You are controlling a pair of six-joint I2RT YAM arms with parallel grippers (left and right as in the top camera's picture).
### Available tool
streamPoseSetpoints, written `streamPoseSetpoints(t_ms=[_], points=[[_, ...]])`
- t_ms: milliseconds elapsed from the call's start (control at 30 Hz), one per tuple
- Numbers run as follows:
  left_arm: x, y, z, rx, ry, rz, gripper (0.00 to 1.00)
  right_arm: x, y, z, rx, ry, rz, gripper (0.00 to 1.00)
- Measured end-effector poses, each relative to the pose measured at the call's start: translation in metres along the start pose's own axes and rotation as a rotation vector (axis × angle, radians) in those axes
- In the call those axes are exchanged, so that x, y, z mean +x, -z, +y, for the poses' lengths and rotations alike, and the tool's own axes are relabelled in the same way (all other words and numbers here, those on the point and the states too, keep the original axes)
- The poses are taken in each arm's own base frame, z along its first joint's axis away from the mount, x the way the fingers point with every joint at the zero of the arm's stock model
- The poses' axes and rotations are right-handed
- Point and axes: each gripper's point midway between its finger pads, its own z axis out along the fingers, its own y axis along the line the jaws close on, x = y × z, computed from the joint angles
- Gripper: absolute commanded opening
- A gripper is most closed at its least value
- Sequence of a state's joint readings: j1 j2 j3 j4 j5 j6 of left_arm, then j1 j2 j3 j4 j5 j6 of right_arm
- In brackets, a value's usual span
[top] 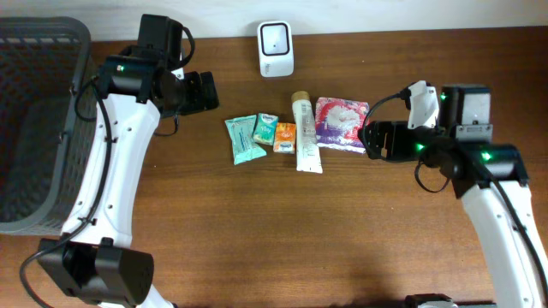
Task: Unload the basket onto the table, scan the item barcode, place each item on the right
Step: 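Reach the right gripper to the purple-red pack and grasp it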
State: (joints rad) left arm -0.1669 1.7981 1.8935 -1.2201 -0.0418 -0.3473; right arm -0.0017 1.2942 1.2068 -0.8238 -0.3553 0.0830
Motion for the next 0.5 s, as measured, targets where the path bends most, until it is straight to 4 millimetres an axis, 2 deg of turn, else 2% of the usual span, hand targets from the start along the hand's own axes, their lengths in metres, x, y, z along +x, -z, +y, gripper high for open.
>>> streamPoseSetpoints(t_ms=[133,333,500], points=[[0.000,0.000,0.000,0.000,0.000,0.000,0.99,0.006,-0.032,-0.031,0.060,-0.077,0.075,0.99],[0.000,0.000,0.000,0.000,0.000,0.000,0.99,0.013,-0.076,-0.050,0.070,-0.106,0.142,0.99],[0.000,0.000,0.000,0.000,0.000,0.000,0.99,-0.004,-0.121,-0.065,0.058,-0.192,0.084,0.99]])
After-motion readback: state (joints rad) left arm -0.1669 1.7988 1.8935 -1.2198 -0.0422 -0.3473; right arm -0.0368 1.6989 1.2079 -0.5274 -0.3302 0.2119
